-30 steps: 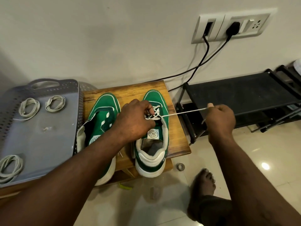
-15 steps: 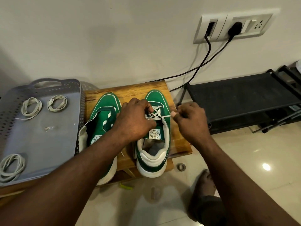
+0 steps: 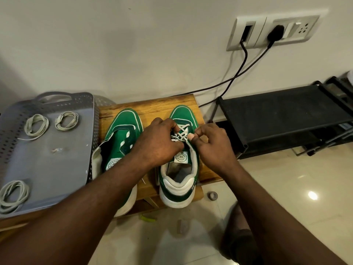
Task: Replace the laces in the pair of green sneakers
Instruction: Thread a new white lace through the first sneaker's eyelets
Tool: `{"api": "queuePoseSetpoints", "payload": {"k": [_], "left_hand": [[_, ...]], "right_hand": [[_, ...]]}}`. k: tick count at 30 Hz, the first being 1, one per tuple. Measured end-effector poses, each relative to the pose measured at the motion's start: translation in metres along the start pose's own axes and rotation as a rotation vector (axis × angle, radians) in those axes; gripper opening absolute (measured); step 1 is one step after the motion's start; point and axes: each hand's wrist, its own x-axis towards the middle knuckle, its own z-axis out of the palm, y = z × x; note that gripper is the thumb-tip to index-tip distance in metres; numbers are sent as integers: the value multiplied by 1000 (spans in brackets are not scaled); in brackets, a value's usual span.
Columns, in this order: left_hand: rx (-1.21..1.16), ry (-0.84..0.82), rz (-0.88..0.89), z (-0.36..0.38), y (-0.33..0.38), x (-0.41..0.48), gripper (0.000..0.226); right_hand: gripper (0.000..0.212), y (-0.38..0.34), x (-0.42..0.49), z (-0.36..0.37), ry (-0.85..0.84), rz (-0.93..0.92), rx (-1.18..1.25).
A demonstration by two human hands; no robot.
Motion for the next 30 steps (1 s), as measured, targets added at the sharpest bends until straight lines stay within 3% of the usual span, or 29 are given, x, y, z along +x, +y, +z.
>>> {"api": "queuePoseSetpoints", "payload": {"k": [6, 8, 11, 15, 18, 23, 30], "left_hand": [[-36, -26, -40, -5, 2, 0, 35], [-28, -26, -45, -5, 4, 0, 34], [-54, -66, -66, -8, 4, 0, 33], [-248, -192, -223, -29, 2, 1, 40], [-218, -294, -275, -36, -1, 1, 42], [-230, -253, -280, -31, 3, 1, 22], [-232, -219, -265, -34, 7, -2, 20]], "right_hand": [[9, 6, 5, -12, 18, 270, 608], [9, 8, 6, -15, 32, 342, 712], [10, 12, 9, -14, 7, 326, 644], [19, 9, 5, -13, -66, 229, 520], [25, 6, 2, -5, -95, 193, 461], [18, 5, 6, -3, -68, 218, 468], [17, 8, 8, -6, -62, 270, 523]]}}
